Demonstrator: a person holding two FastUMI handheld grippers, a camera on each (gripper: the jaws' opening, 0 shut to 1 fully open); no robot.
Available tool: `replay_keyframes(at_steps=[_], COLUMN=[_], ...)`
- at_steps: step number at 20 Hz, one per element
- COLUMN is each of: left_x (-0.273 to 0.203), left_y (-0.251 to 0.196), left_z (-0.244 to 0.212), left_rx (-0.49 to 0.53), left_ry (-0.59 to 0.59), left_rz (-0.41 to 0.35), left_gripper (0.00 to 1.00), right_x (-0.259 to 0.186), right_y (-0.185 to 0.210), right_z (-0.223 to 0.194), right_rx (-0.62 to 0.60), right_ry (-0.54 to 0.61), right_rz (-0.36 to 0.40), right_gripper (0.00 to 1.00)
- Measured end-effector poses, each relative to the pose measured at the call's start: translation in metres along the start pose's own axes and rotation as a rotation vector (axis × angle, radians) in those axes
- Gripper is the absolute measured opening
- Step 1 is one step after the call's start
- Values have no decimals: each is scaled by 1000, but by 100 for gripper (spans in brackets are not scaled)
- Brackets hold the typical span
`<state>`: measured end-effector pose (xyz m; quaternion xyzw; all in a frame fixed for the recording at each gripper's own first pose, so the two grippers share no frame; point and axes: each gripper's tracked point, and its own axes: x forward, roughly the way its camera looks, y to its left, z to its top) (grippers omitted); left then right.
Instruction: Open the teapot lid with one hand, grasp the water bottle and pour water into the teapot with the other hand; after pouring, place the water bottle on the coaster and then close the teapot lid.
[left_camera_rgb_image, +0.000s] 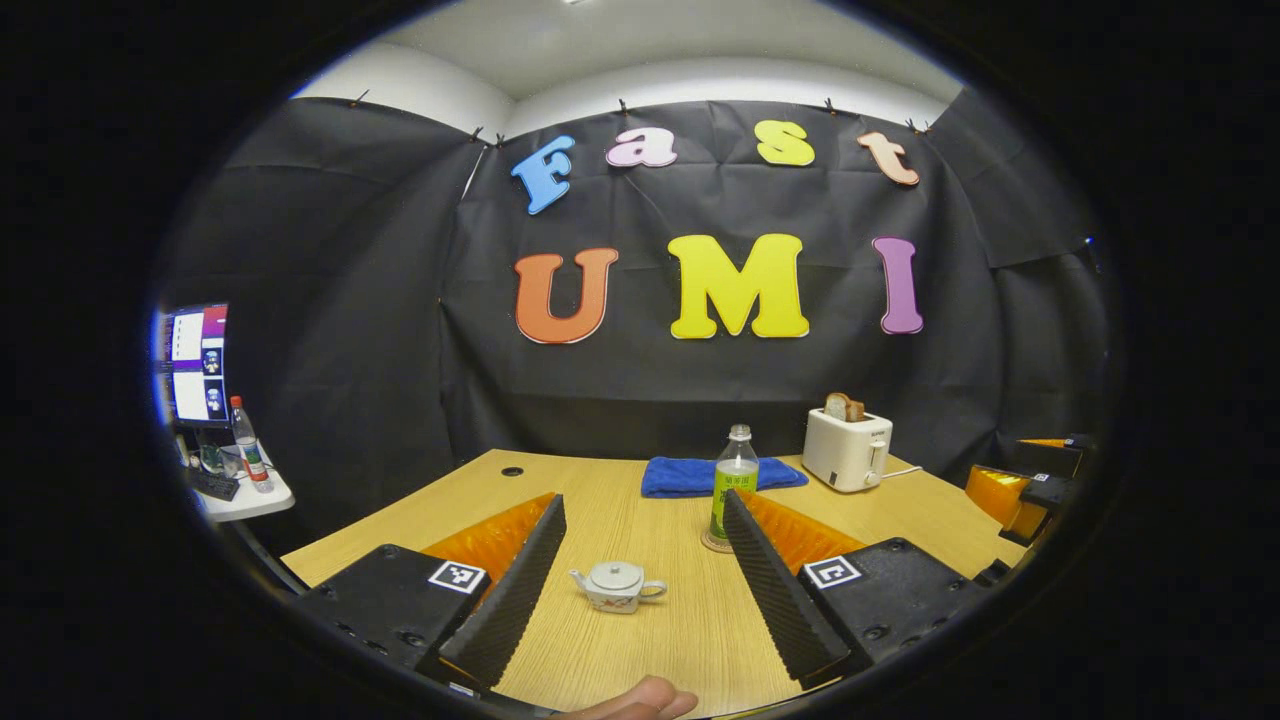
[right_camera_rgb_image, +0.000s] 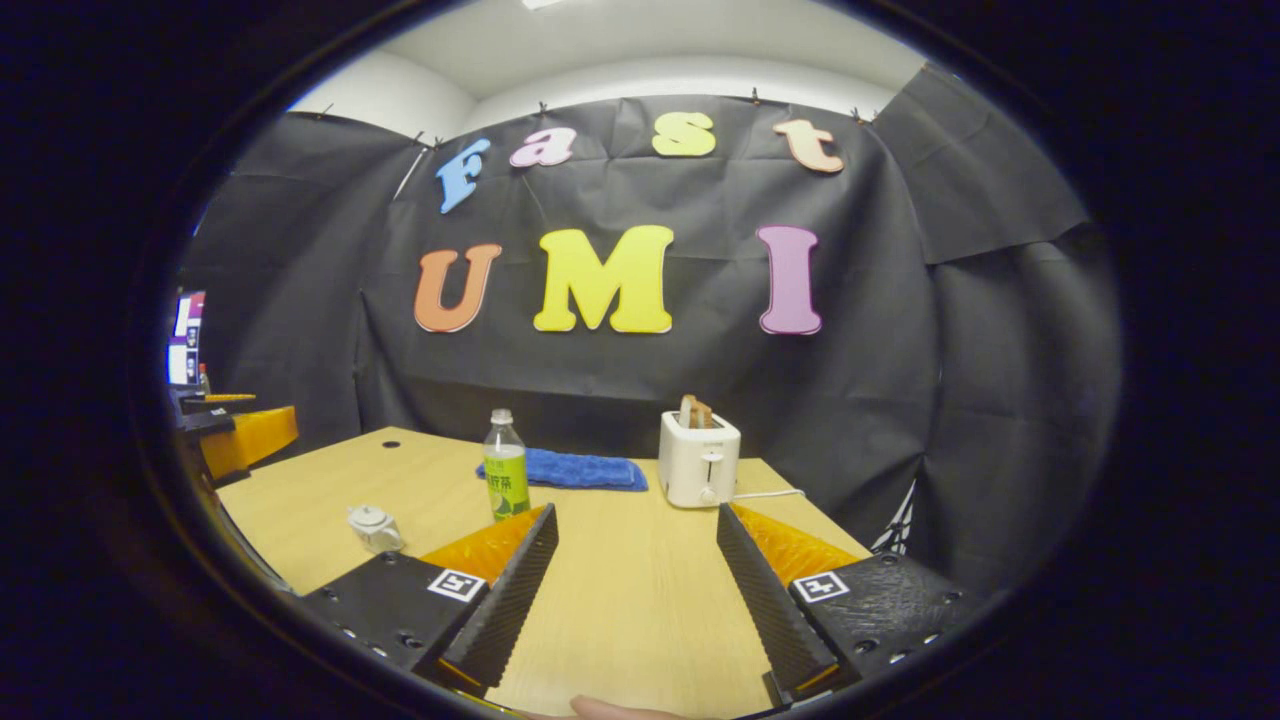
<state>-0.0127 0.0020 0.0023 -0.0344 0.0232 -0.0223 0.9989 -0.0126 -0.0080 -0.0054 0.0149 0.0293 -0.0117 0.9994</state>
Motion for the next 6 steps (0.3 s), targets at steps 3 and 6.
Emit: replay_keyframes(at_steps=[3, 6], left_x=[-1, -1], left_y=[-1, -1], left_z=[0, -1], left_rx=[12, 13], left_ry=[-2, -5], left_rz=[3, 3], left_gripper=[99, 99], right_x=[0, 1], right_y=[-1, -1], right_z=[-3, -1], right_rx=[-4, -3], right_ry=[7, 5], right_rz=[2, 2], right_gripper=[95, 95])
